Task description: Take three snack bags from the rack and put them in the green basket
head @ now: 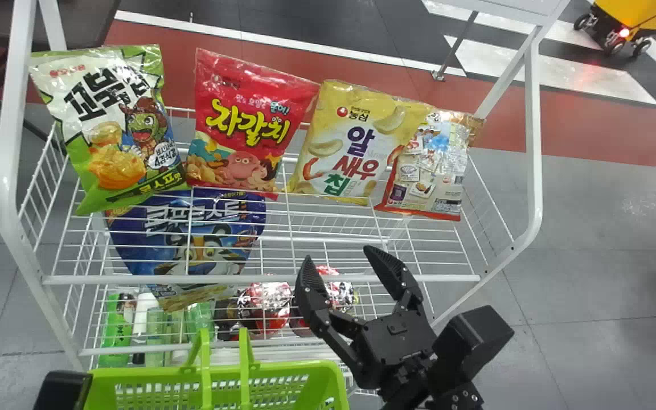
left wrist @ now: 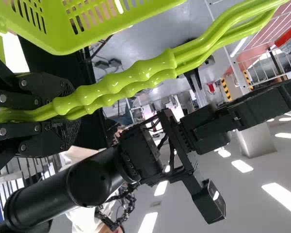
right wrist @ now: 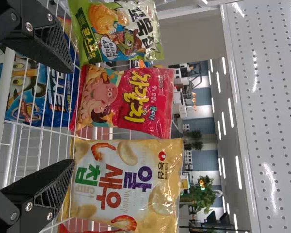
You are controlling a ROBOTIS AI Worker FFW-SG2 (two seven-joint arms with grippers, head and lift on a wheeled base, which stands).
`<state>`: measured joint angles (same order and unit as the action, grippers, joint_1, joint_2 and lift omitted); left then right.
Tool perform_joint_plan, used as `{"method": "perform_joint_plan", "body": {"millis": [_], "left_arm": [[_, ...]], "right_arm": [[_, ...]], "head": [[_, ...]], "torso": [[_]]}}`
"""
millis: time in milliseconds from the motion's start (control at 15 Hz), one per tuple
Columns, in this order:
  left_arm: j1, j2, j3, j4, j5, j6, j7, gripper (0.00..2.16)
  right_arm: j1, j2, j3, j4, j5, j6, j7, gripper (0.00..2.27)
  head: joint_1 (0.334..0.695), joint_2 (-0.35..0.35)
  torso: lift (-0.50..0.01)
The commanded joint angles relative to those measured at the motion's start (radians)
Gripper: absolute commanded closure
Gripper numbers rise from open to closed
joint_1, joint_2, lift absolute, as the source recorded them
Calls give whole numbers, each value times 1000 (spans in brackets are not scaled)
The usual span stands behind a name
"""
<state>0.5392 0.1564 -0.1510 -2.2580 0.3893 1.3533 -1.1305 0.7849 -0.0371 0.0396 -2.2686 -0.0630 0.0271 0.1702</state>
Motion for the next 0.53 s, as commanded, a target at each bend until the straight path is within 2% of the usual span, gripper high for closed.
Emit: {"method": "perform_joint_plan", "body": {"millis": [0,267,333,400,467], "left_arm": [[1,0,-5,-3,0,-1,2,1932],[-2,6,-10,-3,-1,2,5,1932],[-8,9,-10,-3,-1,2,8,1868],[-8,12,-10,-3,3,2,8,1845],[-8,15,-7,-3,6,2,3,1845]], "right_arm": [[-82,0,29,1,6,46,0,174],[-317,9,114,23,3,319,31,174],[-381,9,131,52,-12,365,48,174],[-440,9,146,78,-20,399,72,171],[-510,9,167,121,-29,432,86,174]], "head": [[695,-350],[695,-350],[695,-350],[695,-321],[695,-247]], "torso": [[-14],[-14],[-14],[-14],[-14]]}}
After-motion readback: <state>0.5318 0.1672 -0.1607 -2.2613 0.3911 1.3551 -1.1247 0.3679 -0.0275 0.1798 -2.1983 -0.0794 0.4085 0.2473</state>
